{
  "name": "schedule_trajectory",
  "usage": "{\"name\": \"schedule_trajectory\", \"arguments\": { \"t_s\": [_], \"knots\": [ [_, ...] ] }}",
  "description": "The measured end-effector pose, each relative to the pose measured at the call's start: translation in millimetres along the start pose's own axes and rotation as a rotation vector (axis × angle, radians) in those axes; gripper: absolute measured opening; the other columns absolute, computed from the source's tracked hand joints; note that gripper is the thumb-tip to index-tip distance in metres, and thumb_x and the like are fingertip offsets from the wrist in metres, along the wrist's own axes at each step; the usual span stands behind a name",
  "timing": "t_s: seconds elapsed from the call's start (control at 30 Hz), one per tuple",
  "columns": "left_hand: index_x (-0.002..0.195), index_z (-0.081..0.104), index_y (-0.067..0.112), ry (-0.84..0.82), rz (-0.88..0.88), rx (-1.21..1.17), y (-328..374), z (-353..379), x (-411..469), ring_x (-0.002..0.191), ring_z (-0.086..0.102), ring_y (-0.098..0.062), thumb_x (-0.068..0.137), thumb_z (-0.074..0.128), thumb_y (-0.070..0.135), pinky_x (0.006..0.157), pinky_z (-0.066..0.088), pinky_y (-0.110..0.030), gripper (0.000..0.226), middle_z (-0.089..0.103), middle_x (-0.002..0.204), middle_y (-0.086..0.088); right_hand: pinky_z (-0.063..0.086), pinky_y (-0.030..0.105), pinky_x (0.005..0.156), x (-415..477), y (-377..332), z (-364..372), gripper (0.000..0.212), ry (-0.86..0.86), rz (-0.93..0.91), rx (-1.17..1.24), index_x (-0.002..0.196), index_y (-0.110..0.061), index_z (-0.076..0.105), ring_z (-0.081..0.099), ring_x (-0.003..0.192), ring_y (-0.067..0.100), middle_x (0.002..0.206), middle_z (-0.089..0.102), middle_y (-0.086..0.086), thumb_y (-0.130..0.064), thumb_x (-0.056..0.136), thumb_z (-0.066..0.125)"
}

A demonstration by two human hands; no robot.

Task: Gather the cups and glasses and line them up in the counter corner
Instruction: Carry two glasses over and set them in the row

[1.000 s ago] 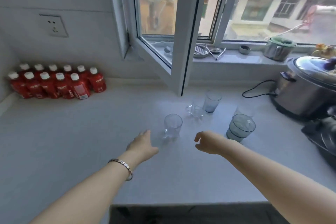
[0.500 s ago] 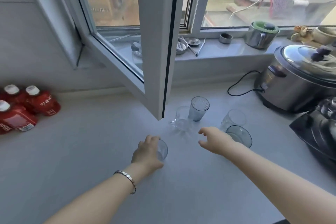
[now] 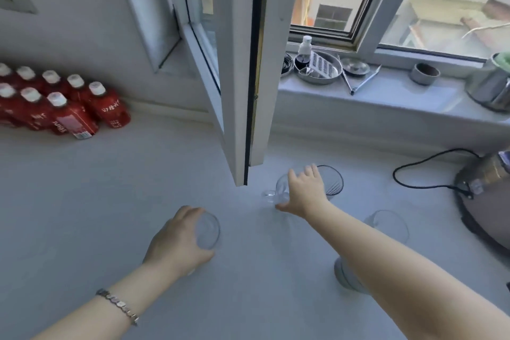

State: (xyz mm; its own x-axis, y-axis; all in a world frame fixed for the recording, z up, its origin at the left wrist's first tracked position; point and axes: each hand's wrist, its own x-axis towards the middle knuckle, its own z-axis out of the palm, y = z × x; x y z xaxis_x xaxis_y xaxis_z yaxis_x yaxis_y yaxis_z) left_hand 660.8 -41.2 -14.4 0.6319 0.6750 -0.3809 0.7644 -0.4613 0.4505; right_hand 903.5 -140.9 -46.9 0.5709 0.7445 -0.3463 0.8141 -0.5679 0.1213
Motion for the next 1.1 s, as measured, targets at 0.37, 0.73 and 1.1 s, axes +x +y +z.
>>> {"name": "schedule_trajectory", "arguments": {
  "t_s": [0.37, 0.73, 1.1],
  "knots": [
    [0.133, 0.042, 0.023, 0.245, -0.261, -0.138, -26, -4, -65, 0.122, 0.053, -0.019, 0.064, 0.080, 0.035, 0.095, 0.044, -0.027, 0.080, 0.041, 0.140, 0.006, 0.044, 0.027, 0.073, -58, -47, -17, 0.081, -0.120, -0.382, 0.264, 0.140, -0.030, 0.031, 0.049, 0.112, 0.026, 0.130, 0.040, 0.003, -0.026, 0.069, 0.072],
    [0.131, 0.041, 0.026, 0.605, -0.692, -0.300, -154, 1, -299, 0.117, 0.054, -0.016, 0.065, 0.078, 0.041, 0.087, 0.044, -0.026, 0.077, 0.039, 0.136, 0.010, 0.050, 0.031, 0.089, -199, -281, -36, 0.080, -0.136, -1.074, -0.027, 0.139, -0.037, 0.030, 0.038, 0.127, 0.020, 0.140, 0.031, -0.003, -0.012, 0.073, 0.067],
    [0.136, 0.037, 0.026, 0.844, -1.119, -0.336, -272, 74, -649, 0.120, 0.052, -0.017, 0.069, 0.073, 0.040, 0.094, 0.045, -0.027, 0.078, 0.039, 0.139, 0.008, 0.050, 0.029, 0.095, -492, -511, 17, 0.083, -0.118, -1.505, -0.189, 0.139, -0.039, 0.030, 0.039, 0.130, 0.019, 0.143, 0.031, -0.005, -0.008, 0.074, 0.069]
  ]
}}
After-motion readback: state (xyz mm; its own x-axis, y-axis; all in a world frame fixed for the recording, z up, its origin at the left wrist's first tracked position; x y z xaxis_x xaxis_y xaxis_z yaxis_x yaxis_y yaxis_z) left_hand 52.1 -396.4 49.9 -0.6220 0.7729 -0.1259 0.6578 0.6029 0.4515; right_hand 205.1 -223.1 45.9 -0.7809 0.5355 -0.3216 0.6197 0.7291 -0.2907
